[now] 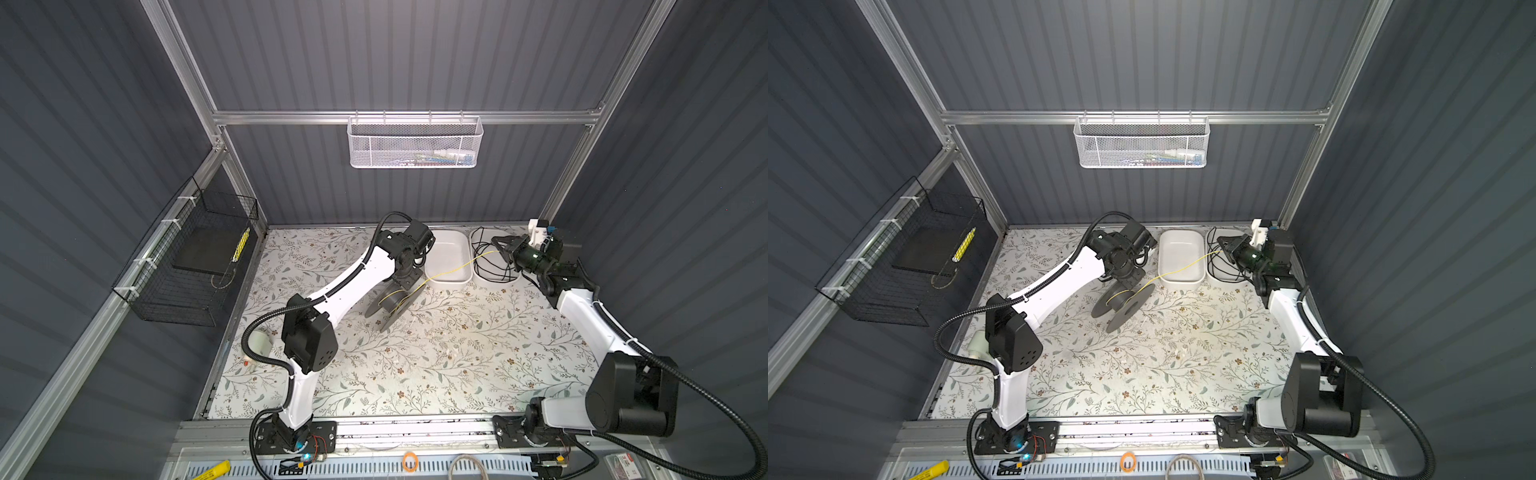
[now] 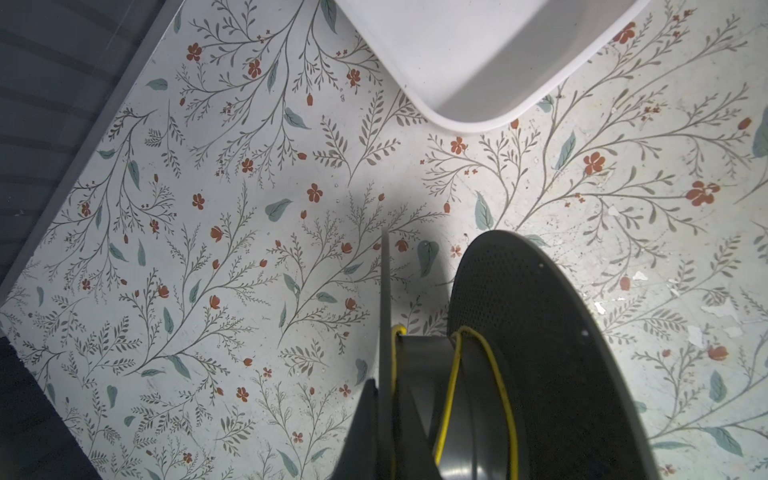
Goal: Wrap the cables
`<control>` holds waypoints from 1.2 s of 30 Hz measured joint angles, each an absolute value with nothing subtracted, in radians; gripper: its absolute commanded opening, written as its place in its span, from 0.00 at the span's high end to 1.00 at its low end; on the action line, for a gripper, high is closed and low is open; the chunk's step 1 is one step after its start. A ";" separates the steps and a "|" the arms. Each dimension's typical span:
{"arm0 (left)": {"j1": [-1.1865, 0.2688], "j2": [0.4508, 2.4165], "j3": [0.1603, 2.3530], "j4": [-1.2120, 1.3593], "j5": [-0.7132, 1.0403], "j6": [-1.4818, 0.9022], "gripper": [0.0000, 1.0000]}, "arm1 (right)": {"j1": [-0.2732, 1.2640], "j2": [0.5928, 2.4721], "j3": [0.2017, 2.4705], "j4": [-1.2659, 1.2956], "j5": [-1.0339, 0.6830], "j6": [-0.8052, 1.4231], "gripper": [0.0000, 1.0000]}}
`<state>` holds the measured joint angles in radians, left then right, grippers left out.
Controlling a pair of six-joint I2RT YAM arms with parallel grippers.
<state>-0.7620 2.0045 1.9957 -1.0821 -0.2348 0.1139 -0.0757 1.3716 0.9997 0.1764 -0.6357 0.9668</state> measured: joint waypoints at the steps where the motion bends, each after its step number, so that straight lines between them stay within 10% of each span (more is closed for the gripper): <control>1: -0.762 1.990 1.974 -1.076 -0.228 0.114 1.00 | -0.076 1.374 1.012 0.167 -0.625 0.961 1.00; 16: -0.776 1.567 1.586 -0.944 -0.131 0.120 1.00 | -0.059 1.679 1.370 -0.034 -0.427 0.778 1.00; 36: -0.761 1.413 1.703 -0.928 0.105 0.088 1.00 | -0.027 1.636 1.143 0.062 -0.327 0.743 1.00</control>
